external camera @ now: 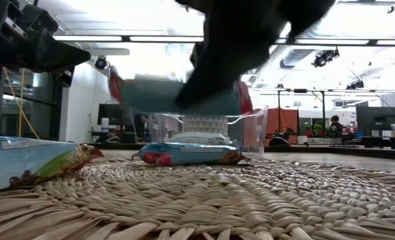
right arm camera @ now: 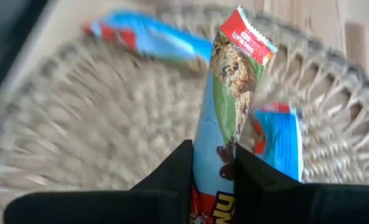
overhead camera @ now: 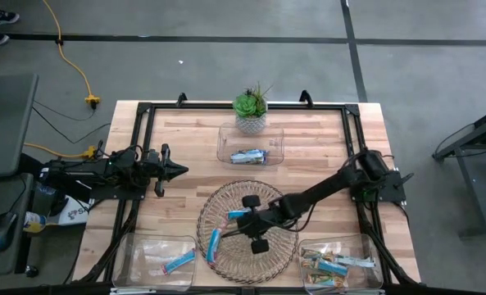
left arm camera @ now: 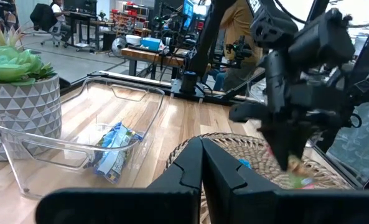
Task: Pick and place Granola Bars by type
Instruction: Put the red granola bar into the bottom left transparent bin
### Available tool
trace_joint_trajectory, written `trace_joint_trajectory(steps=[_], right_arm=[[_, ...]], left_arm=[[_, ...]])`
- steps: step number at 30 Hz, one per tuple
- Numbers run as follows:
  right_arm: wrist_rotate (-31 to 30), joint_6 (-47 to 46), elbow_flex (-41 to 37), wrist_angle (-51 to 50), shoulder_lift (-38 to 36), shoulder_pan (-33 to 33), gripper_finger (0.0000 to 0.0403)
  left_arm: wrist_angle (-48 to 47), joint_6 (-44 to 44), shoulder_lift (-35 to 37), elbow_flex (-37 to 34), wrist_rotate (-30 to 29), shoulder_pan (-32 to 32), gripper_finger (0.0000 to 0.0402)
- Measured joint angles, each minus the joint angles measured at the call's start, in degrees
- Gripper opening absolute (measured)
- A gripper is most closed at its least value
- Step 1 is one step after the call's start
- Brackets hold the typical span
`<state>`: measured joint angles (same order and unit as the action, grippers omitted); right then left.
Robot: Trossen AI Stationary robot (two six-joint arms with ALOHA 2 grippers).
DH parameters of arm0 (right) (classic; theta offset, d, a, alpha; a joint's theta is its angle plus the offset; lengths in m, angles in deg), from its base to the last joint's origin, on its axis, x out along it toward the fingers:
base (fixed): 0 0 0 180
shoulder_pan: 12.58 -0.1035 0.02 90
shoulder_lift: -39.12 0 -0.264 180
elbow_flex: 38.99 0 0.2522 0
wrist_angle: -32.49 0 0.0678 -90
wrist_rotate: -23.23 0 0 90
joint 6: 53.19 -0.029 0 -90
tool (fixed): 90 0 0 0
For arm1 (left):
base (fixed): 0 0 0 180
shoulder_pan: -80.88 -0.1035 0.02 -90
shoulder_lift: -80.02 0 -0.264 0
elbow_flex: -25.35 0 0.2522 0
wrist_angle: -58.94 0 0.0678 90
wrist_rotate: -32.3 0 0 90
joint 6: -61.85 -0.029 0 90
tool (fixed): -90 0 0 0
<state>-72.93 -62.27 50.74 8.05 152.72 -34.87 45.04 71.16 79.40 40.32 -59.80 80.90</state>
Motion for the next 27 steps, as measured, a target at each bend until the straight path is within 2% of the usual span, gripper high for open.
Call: trace_joint_trajectory(steps=[8,19,25,27], right_arm=[[0.9,-3.5,0.1,7.5,-3.7,0.0,0.0066],[3.6,-8.9,0.1,28.8,-5.0,-0.2,0.0066],[0.7,-6.9,0.2,40.6,-5.0,-1.0,0.0066],[-0.5,-6.7,1.5,40.7,-5.0,-1.3,0.0066]], left_arm=[[0.0,0.0,0.0,0.0,0.0,0.0,0.0001],[0.0,0.0,0.0,0.0,0.0,0.0,0.0001],[0.0,0.0,0.0,0.0,0.0,0.0,0.0001],[0.0,0.0,0.0,0.0,0.0,0.0,0.0001]])
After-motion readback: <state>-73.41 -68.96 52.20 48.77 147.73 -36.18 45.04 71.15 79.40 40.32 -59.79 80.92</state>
